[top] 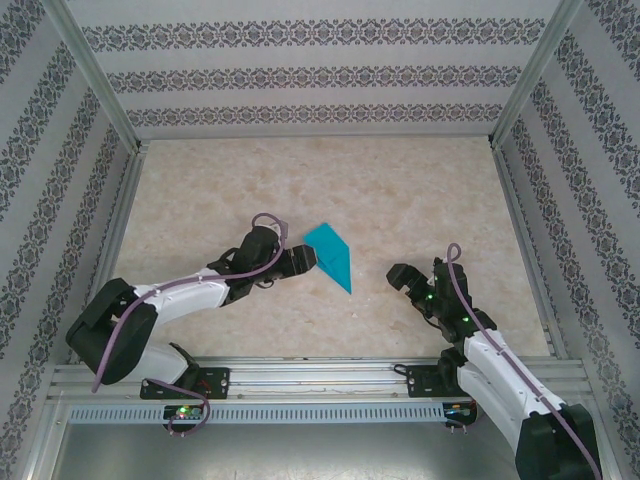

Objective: Fold a paper plane with a square sheet of paper (fold left side to right side)
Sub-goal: Turn over the paper at the center of the table.

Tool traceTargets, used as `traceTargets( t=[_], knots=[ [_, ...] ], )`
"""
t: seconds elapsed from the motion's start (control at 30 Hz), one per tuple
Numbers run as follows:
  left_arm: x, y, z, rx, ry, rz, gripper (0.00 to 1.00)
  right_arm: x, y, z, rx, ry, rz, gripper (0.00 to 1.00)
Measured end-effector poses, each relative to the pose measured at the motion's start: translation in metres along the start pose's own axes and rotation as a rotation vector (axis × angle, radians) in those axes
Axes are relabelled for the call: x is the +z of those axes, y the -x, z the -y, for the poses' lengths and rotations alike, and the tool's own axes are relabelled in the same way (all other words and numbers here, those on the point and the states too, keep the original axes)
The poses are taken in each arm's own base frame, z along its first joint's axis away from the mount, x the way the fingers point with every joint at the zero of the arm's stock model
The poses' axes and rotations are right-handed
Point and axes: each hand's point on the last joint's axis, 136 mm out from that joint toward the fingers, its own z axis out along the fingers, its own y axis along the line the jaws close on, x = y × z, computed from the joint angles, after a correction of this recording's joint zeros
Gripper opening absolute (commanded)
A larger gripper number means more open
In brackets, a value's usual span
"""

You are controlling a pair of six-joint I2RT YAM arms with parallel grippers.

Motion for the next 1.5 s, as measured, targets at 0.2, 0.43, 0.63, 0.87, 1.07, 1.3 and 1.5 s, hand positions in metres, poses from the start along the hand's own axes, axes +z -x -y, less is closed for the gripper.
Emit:
traceTargets(
  t=[0.2, 0.43, 0.63, 0.87, 1.07, 1.3, 1.5],
  knots=[
    [0.013, 0.003, -0.003, -0.032, -0.003, 0.018, 0.7, -0.001, -0.004, -0.003, 0.011, 0.019, -0.02, 0.98],
    [0.033, -0.002, -0.014, -0.068, 0.019, -0.001, 0.7, -0.003, -0.004, -0.009, 0.04, 0.043, -0.024, 0.98],
    [0.054, 0.002, -0.013, -0.084, -0.001, 0.006, 0.63, -0.003, -0.007, -0.011, 0.038, 0.052, -0.035, 0.98],
    [0.082, 0.002, -0.011, -0.115, -0.041, -0.015, 0.4, -0.004, -0.011, -0.017, 0.028, 0.058, -0.057, 0.98],
    [0.087, 0.008, -0.009, -0.122, -0.059, -0.01, 0.2, -0.003, -0.008, -0.023, 0.024, 0.051, -0.066, 0.98],
    [0.085, 0.009, -0.003, -0.111, -0.107, -0.036, 0.0, 0.002, -0.008, -0.026, -0.04, 0.035, -0.097, 0.98],
    [0.061, 0.003, 0.001, -0.072, -0.181, -0.088, 0.0, 0.004, -0.001, -0.047, -0.122, 0.126, -0.141, 0.98]
  ],
)
